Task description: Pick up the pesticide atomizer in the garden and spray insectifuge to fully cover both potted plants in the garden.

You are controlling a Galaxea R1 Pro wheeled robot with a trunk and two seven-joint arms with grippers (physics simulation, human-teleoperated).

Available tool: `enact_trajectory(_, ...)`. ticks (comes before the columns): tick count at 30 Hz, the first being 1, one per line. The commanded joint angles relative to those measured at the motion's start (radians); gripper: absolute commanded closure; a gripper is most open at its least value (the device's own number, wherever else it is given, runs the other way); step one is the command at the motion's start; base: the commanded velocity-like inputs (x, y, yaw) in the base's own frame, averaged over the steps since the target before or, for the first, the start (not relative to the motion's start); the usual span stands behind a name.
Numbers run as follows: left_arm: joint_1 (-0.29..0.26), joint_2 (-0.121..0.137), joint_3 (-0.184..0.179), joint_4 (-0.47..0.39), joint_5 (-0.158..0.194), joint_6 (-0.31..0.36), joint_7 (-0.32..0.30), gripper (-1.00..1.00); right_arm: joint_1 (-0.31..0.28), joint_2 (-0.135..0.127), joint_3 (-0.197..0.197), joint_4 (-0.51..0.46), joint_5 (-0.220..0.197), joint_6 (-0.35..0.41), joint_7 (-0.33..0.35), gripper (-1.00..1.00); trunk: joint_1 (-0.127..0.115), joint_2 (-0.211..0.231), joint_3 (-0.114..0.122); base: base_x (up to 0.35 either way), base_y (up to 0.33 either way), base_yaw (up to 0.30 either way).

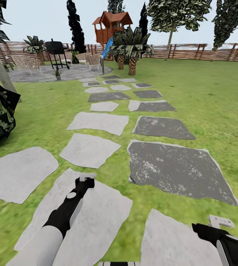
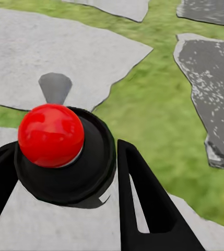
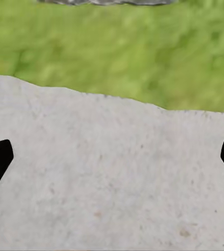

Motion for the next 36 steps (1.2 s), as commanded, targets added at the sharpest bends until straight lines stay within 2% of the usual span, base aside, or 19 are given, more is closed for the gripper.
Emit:
enact_trajectory(1,-0.001,0.000,-0.001,0.000,0.001,-0.002,0.000,1.00,0.000,0.000,-0.001,-0.001,0.001,0.005,0.001,-1.00,0.000,0.000,0.001,0.339,0.000,0.128)
enact_trajectory(11,-0.001,0.000,-0.001,0.000,0.001,-0.001,0.000,1.00,0.000,-0.005,-0.004,-0.001,0.000,0.005,0.004,-1.00,0.000,0.000,0.011,0.339,0.000,0.088)
enact_trajectory(36,-0.001,0.000,-0.001,0.000,0.001,0.018,0.000,1.00,0.000,0.001,0.000,-0.001,0.000,0.006,0.003,-1.00,0.000,0.000,0.012,0.339,0.000,0.005)
